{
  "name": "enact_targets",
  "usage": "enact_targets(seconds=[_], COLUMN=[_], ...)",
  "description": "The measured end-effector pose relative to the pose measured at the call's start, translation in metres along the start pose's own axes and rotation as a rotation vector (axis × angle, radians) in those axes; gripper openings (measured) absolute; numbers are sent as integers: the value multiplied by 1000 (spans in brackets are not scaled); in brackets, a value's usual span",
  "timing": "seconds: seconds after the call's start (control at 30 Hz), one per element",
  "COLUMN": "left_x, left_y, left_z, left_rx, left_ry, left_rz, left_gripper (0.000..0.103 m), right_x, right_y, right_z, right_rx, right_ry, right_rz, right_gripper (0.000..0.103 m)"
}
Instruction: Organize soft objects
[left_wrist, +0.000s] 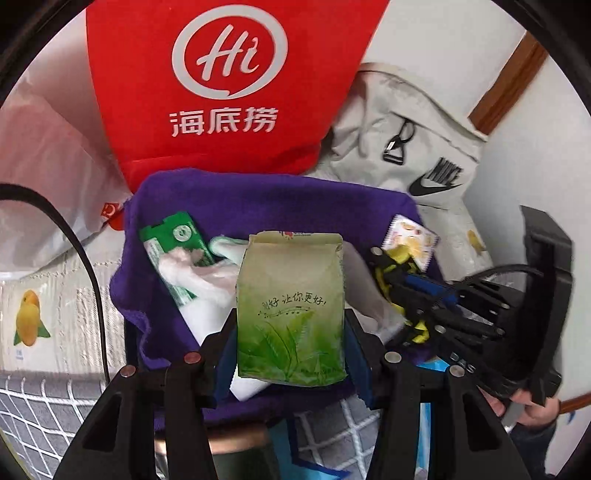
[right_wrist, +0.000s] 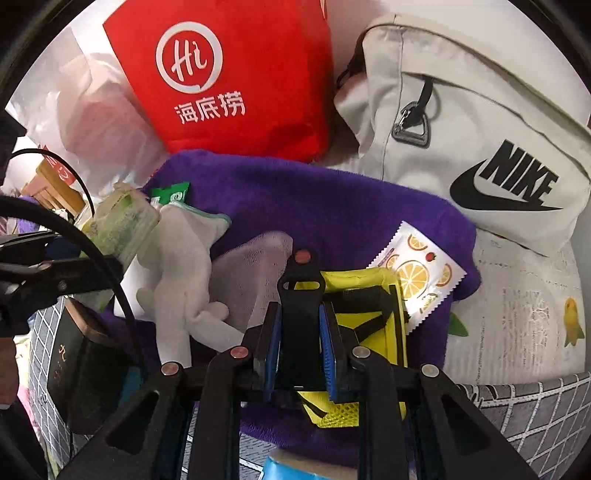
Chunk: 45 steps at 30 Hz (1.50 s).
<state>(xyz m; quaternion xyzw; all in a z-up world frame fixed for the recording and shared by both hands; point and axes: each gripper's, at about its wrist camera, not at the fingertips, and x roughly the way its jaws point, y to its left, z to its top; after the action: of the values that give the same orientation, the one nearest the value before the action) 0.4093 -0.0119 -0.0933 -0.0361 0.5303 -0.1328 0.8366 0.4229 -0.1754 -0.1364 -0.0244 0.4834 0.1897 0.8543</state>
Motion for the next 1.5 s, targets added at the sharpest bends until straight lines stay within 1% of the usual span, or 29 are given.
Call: enact_targets(seconds=[0.07,0.17,0.37,0.43,0.5,0.53,0.57,0.63,0.73,0.8,0.87,0.93,0.97,1.03,1.1,1.2,1.3,1.37,1.5], left_x=[10,26,31,33,31,30,28,25,17,7,-5,-18,-27,-42,-57,-79,-103,-118,-148], left_y=[0,5,10,9,8,8,8,8,8,8,4,1,-1,-3,-10,-21,-30,-33,-40], left_z=[2,0,0,1,1,1,0,-1,-2,-3,-7,-13,-17,-26,-37,-58,-81,-95,-126], left_rx=[10,-1,-27,-25,-24,-24,-28,-31,-38,-42,-27,-12,-11,-15,4,37,36,29,20], left_ry=[19,60,61,68,66,63,61,57,45,30,4,-33,-58,-95,-119,-159,-204,-224,-270], left_rz=[-3,12,-4,-4,-17,-18,-3,12,15,26,57,86,97,105,119,150,174,168,174], left_gripper=[50,50,52,56,64,66,71,72,72,72,73,77,82,85,88,93,96,99,100], right_x=[5,14,15,15,13,10,6,1,-11,-19,-27,-42,-48,-61,-72,-90,-111,-125,-155], right_y=[2,3,-2,-4,-4,-5,-5,-6,-7,-7,-7,-10,-8,-4,-1,8,20,31,46], right_z=[1,2,1,2,1,0,-1,-3,-6,-8,-12,-20,-24,-31,-37,-50,-64,-75,-98], right_rx=[-8,-9,0,8,8,11,14,18,24,39,52,66,70,80,91,112,129,131,132], right_ry=[9,32,53,48,49,46,35,22,2,-3,-6,-16,-30,-51,-76,-104,-124,-137,-164], right_rz=[1,-4,4,5,4,-2,-7,-11,-20,-26,-27,-40,-45,-60,-66,-39,-23,-45,-78], right_gripper=[21,21,22,23,28,35,45,56,58,61,71,74,78,84,86,89,98,100,102])
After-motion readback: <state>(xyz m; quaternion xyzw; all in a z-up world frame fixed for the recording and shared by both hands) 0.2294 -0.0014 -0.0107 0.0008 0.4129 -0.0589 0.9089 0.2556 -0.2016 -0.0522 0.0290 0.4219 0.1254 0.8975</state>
